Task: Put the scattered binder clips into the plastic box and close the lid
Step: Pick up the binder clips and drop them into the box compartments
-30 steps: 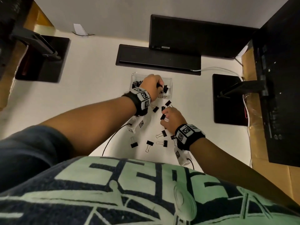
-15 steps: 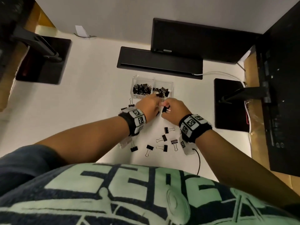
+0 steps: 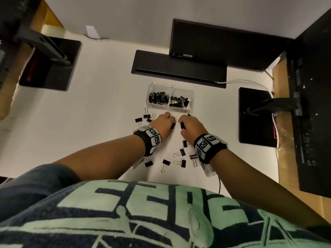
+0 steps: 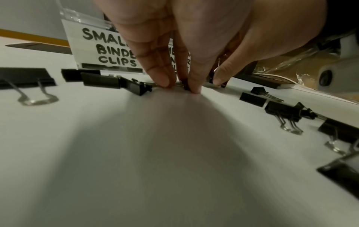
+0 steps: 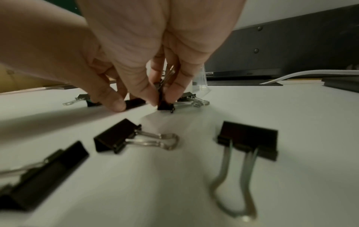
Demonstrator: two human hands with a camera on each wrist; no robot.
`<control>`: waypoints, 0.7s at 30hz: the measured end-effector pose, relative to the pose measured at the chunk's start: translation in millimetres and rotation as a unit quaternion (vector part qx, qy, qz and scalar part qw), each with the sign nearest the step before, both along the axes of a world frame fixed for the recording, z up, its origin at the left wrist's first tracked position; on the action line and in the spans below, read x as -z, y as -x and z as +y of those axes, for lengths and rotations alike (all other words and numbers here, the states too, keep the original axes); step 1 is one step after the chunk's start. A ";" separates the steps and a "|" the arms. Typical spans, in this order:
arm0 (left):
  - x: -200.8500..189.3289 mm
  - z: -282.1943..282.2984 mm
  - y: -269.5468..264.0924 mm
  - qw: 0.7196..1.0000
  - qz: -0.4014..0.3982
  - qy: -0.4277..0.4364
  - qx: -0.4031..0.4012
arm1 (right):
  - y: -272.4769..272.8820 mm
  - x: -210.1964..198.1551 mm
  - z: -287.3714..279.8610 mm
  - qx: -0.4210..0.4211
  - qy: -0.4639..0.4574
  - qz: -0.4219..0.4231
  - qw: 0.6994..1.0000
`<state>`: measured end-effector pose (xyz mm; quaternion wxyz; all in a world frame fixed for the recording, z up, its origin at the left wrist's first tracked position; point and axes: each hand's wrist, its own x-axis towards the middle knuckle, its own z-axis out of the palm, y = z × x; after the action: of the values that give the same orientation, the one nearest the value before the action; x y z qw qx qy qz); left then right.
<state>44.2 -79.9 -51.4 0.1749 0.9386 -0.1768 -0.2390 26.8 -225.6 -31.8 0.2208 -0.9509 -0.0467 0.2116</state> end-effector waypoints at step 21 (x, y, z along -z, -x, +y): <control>-49.1 -10.2 -63.7 0.990 -0.114 0.051 -0.060 | -60.0 -32.8 -6.9 0.170 -0.166 -0.109 0.965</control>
<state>107.9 -90.1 -2.3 0.2150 0.9586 -0.1506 -0.1105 86.8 -232.5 1.0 0.4017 -0.9123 0.0575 0.0556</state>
